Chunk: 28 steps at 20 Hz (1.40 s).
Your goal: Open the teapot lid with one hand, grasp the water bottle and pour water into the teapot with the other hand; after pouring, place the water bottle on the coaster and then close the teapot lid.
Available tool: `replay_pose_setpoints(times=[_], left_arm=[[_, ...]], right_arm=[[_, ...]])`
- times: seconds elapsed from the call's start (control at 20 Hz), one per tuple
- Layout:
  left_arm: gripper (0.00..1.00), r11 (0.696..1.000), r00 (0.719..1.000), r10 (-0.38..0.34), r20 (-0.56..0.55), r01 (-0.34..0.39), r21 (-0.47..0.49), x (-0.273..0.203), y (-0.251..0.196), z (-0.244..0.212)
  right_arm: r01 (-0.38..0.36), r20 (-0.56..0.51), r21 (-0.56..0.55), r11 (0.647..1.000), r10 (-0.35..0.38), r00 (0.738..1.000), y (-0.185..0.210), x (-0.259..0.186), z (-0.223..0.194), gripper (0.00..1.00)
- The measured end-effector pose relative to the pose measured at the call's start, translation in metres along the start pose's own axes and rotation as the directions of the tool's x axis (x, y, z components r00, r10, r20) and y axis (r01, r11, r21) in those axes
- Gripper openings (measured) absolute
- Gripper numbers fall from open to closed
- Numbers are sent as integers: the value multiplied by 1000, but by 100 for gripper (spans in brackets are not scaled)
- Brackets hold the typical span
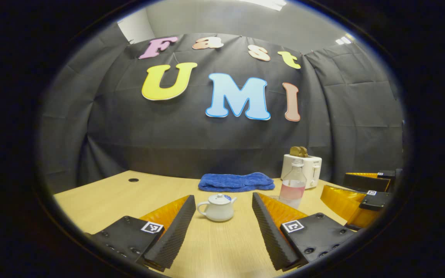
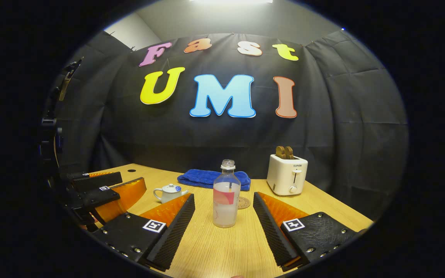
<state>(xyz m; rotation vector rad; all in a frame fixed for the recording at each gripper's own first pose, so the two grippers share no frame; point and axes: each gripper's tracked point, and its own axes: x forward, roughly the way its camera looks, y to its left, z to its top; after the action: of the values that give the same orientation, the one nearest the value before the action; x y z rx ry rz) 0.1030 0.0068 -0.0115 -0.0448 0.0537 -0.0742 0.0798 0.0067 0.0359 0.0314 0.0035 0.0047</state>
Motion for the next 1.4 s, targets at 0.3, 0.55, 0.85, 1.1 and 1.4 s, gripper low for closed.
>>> replay_pose_setpoints(times=[0.3, 0.55, 0.85, 1.1, 1.4], left_arm=[[95, 998, 998, -53, -26, 53, 21, 49, 0, 0], [95, 998, 998, -61, -23, 62, 17, 80, 7, 4], [95, 993, 993, -115, -40, 116, 20, 115, 5, -16], [95, 992, 989, -115, -98, 119, 33, 141, 3, -36], [95, 988, 977, -146, -157, 152, 24, 166, 2, -64]], right_arm=[[54, -2, -25, 998, -54, 999, -12, 42, 9, 95], [64, -35, -44, 997, -66, 997, -17, 78, 4, 94], [48, -88, -11, 999, -49, 995, -12, 110, -22, 94], [53, -130, -27, 998, -56, 990, -11, 123, -43, 95], [31, -163, -43, 999, -37, 986, -6, 123, -57, 95]])
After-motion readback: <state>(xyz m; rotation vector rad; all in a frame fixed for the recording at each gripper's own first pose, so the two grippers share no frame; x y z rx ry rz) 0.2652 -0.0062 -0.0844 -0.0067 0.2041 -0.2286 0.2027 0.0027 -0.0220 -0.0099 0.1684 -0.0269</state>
